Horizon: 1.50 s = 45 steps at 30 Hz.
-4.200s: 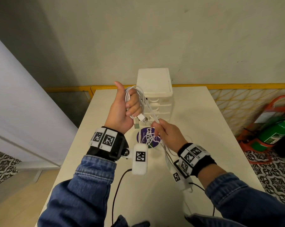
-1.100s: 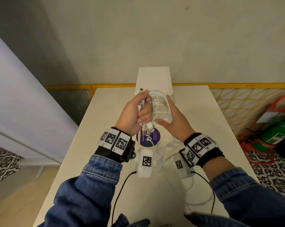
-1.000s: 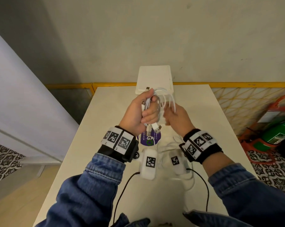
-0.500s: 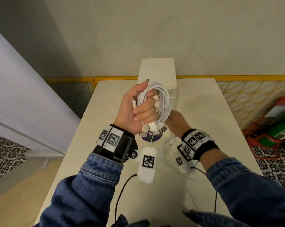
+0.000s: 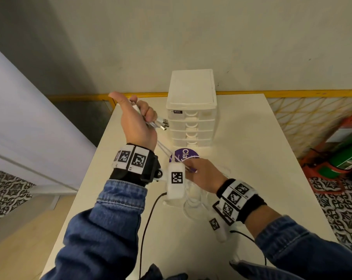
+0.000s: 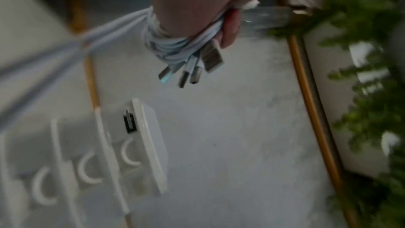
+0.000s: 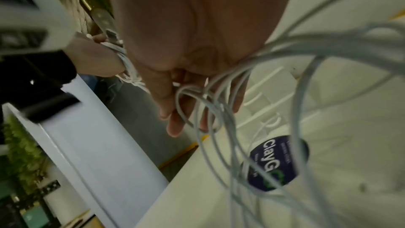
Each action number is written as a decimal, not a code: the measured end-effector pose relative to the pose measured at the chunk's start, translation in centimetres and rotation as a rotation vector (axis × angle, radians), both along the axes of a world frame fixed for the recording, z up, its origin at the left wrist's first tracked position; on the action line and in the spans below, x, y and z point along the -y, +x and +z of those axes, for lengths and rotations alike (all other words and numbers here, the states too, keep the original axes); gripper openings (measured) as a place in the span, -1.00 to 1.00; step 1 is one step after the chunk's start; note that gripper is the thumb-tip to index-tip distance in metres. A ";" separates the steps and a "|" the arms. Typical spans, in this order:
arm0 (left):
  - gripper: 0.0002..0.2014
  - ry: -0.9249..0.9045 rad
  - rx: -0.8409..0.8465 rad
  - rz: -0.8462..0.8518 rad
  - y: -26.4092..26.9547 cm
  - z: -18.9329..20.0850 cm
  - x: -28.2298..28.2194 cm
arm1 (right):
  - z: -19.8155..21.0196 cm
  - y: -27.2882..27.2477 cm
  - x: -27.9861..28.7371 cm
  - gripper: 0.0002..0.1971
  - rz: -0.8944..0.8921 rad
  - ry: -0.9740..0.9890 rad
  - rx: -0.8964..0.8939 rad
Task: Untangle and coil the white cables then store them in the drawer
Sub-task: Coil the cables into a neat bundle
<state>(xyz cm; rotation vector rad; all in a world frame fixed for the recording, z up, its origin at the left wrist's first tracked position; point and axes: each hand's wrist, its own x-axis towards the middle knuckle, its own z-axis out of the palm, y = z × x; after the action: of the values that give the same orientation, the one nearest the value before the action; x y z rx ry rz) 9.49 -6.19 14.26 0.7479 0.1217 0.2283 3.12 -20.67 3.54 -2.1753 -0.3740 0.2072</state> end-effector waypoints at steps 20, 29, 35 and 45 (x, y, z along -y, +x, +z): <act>-0.33 1.191 -0.013 -0.887 -2.5 -5.5 1.2 | 3.9 2.1 4.8 -0.83 -0.092 0.077 0.394; -0.78 1.225 -0.082 -0.678 -1.8 -5.8 -0.3 | 1.8 2.4 5.6 -0.95 -0.200 0.010 0.368; -0.74 1.285 -0.102 -0.597 -1.4 -5.7 -0.7 | 1.5 2.7 6.6 -0.91 -0.294 -0.140 0.498; -0.71 1.055 -0.145 -0.559 -2.4 -6.1 1.0 | 3.0 1.1 4.6 -0.66 -0.281 -0.031 0.557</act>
<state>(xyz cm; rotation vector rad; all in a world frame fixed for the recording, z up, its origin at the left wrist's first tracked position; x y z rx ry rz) 7.09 -7.18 8.13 1.8076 -0.0907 -0.3386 4.24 -25.27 6.49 -2.2620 -0.3656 -0.5627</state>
